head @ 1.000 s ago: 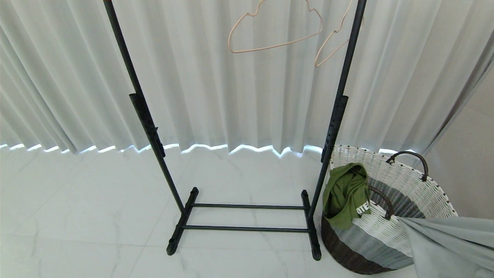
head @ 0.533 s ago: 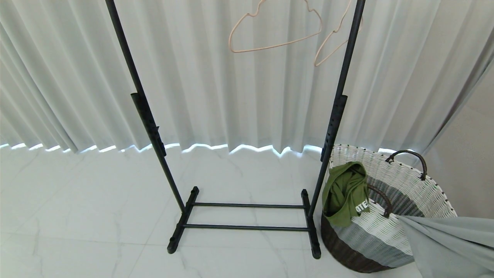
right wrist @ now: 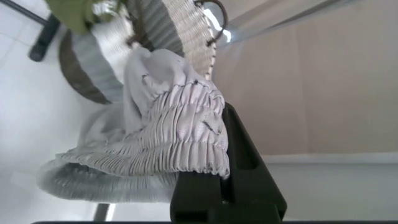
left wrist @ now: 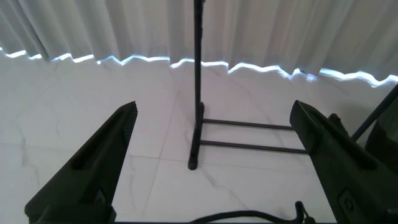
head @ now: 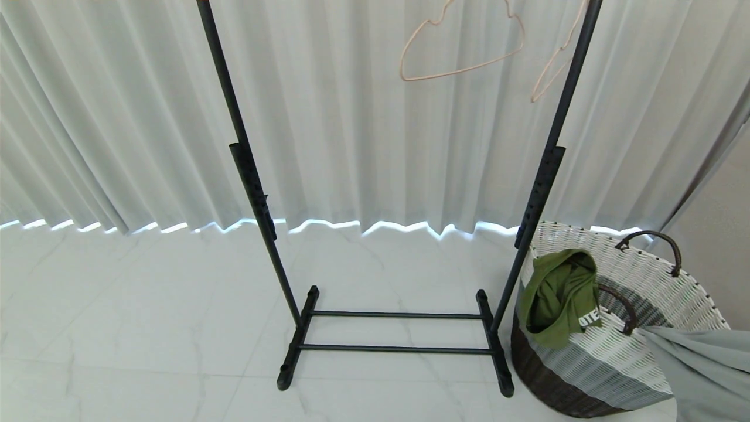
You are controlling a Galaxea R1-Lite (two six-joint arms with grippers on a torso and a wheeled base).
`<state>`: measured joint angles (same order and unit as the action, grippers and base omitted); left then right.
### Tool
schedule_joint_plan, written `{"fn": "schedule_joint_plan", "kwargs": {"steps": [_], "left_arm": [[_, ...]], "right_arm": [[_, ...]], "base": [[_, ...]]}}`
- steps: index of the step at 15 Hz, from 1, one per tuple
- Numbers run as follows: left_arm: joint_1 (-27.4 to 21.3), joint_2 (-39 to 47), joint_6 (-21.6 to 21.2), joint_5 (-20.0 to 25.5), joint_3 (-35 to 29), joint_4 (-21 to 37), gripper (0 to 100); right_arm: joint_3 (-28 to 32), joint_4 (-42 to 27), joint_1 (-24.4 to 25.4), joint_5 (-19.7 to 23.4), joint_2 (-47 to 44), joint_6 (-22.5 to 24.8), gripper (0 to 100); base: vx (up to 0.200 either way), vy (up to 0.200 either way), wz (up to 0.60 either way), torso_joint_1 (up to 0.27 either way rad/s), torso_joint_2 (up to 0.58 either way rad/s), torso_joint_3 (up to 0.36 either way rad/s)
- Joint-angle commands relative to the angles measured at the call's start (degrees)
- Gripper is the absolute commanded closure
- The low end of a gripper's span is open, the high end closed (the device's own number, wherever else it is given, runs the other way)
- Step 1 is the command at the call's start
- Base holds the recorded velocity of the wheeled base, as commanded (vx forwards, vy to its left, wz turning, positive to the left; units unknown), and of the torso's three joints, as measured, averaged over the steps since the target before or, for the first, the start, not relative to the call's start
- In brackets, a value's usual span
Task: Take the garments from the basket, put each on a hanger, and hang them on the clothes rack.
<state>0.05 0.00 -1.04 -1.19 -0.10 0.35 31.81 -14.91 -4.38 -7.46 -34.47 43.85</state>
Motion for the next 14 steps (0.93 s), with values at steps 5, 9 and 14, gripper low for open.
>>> {"fn": "schedule_joint_plan", "kwargs": {"steps": [5, 9, 14], "left_arm": [[0.0, 0.1, 0.0, 0.0, 0.0, 0.0, 0], [0.0, 0.1, -0.1, 0.0, 0.0, 0.1, 0], [0.0, 0.0, 0.4, 0.0, 0.0, 0.0, 0]], "right_arm": [[1.2, 0.1, 5.8, 0.2, -1.6, -0.4, 100], [4.4, 0.3, 25.1, 0.5, -8.5, -5.8, 100], [11.8, 4.3, 49.0, 1.4, -23.4, -19.2, 100]], "base": [[0.000, 0.000, 0.00, 0.000, 0.00, 0.000], [0.000, 0.000, 0.00, 0.000, 0.00, 0.000], [0.000, 0.000, 0.00, 0.000, 0.00, 0.000]]}}
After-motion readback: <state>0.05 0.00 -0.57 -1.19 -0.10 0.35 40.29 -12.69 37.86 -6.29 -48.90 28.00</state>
